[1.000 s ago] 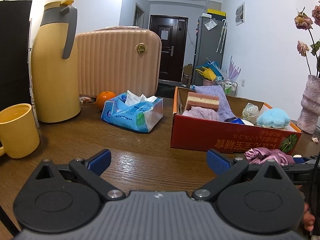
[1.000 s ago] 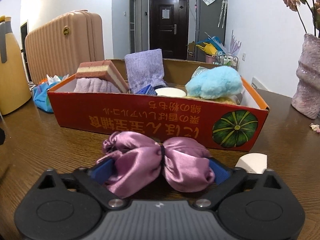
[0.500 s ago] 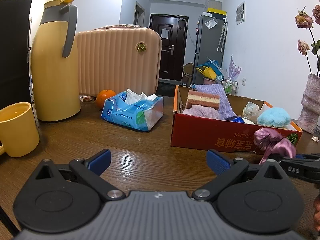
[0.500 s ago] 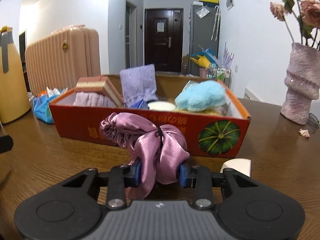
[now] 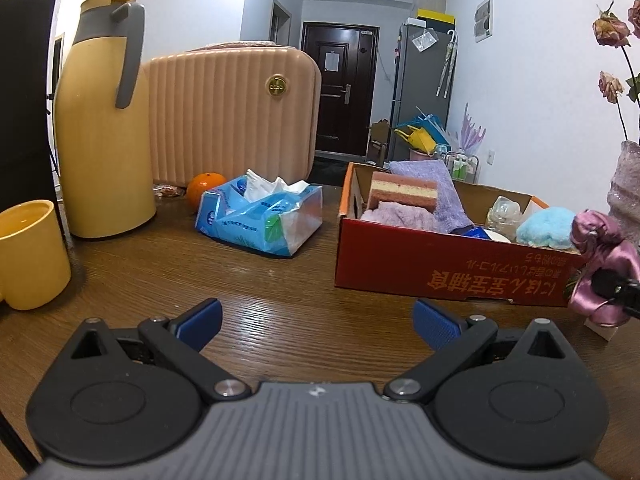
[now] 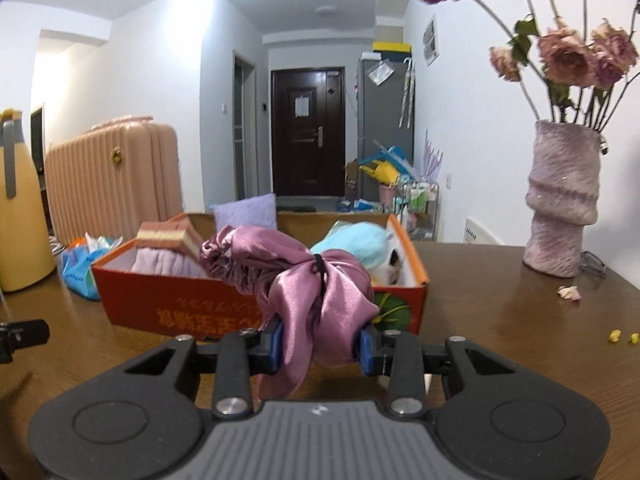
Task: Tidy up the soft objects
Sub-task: 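Lift the pink bow with the right gripper while the left gripper moves toward the white sponge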
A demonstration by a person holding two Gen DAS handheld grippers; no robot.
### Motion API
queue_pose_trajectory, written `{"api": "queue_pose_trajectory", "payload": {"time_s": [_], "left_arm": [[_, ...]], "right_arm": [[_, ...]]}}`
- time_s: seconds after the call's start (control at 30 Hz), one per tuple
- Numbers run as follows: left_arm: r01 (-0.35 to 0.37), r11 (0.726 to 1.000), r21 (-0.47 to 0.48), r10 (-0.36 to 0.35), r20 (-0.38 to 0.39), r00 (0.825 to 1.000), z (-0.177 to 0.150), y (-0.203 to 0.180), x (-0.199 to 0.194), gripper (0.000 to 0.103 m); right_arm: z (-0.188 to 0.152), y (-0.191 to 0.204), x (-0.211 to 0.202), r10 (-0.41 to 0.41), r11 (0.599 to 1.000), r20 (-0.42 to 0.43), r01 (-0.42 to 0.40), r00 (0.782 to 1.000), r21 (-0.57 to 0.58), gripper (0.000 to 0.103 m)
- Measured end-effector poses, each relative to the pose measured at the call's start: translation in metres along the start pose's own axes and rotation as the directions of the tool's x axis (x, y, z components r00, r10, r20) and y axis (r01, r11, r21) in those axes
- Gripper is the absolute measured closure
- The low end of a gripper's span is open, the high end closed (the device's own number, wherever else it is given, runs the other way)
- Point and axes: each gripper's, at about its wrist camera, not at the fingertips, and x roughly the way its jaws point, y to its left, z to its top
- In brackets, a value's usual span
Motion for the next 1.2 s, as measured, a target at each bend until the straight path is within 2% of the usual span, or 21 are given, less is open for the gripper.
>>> {"api": "queue_pose_trajectory", "payload": {"time_s": [0.67, 1.2], "left_arm": [[0.082, 0.996, 0.046, -0.080, -0.034, 0.996, -0.004, -0.072, 0.017, 0.000], [0.169, 0.981, 0.092, -0.164, -0.062, 0.985, -0.007, -0.143, 0.032, 0.000]], "right_arm": [[0.003, -0.059, -0.012, -0.071, 0.997, 0.050, 0.070, 0.996, 0.023, 0.068], [0.005, -0.117, -0.013, -0.148, 0.989, 0.055, 0.146, 0.987, 0.035, 0.068]]}}
